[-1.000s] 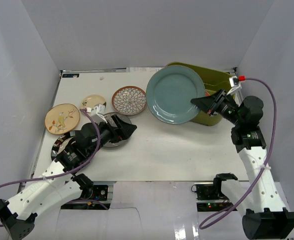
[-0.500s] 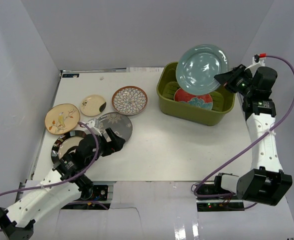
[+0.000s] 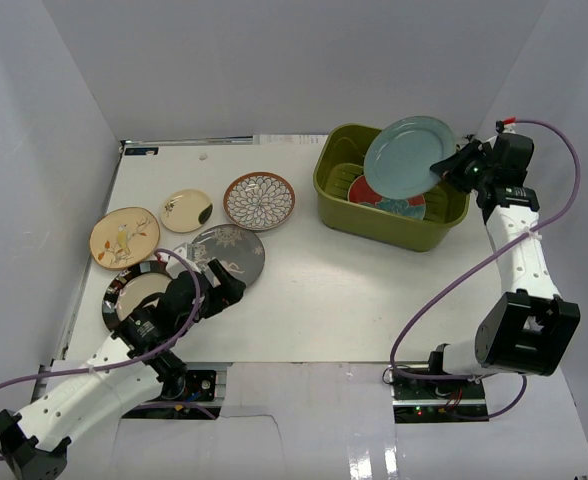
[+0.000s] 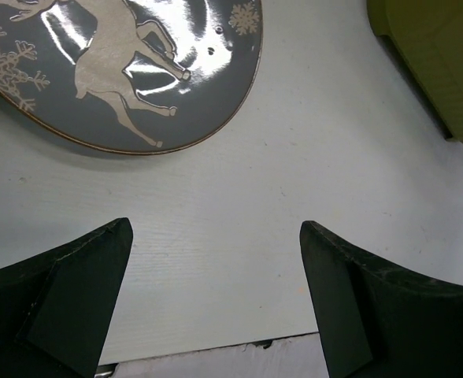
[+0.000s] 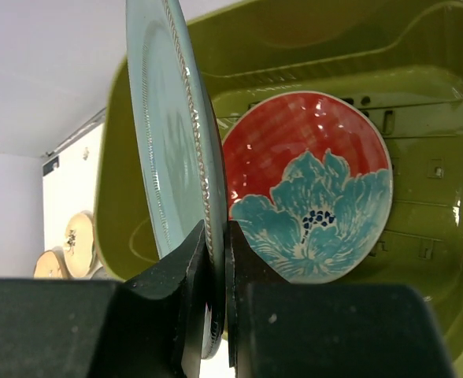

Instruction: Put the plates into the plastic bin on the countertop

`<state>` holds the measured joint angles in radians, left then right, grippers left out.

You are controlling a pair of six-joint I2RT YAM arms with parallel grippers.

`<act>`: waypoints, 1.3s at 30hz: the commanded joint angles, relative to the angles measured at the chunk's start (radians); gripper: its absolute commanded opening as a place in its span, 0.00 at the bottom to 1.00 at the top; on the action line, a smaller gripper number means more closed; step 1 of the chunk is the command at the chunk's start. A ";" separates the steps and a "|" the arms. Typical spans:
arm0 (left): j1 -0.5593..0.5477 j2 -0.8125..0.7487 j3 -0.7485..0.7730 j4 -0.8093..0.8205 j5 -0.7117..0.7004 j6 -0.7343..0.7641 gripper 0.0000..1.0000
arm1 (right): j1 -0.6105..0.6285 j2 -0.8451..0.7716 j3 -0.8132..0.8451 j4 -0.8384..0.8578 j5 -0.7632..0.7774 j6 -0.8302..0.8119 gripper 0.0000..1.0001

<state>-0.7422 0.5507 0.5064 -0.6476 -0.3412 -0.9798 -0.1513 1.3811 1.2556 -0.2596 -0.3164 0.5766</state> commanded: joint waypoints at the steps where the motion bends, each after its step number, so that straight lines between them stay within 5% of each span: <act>1: -0.003 0.009 -0.006 -0.021 -0.053 -0.071 0.98 | -0.007 0.010 0.064 0.186 -0.018 0.025 0.08; 21: 0.004 0.218 -0.143 0.080 -0.274 -0.307 0.98 | 0.007 0.279 0.030 0.284 -0.099 0.088 0.08; 24: 0.027 0.256 -0.172 0.175 -0.260 -0.318 0.98 | 0.010 0.299 0.022 0.278 -0.095 0.086 0.14; 30: 0.099 0.380 -0.181 0.316 -0.257 -0.324 0.98 | 0.013 0.315 0.007 0.200 -0.061 0.066 0.46; 34: 0.141 0.449 -0.210 0.417 -0.246 -0.365 0.96 | 0.013 0.259 -0.016 0.174 -0.004 0.058 0.87; 36: 0.147 0.465 -0.229 0.468 -0.248 -0.382 0.93 | 0.013 0.211 -0.016 0.161 -0.004 0.057 1.00; 39: 0.149 0.509 -0.249 0.509 -0.249 -0.440 0.87 | 0.015 0.127 -0.033 0.163 -0.026 0.066 0.90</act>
<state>-0.5987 1.0168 0.3092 -0.1749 -0.6159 -1.3445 -0.1326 1.6466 1.2217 -0.1448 -0.3344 0.6380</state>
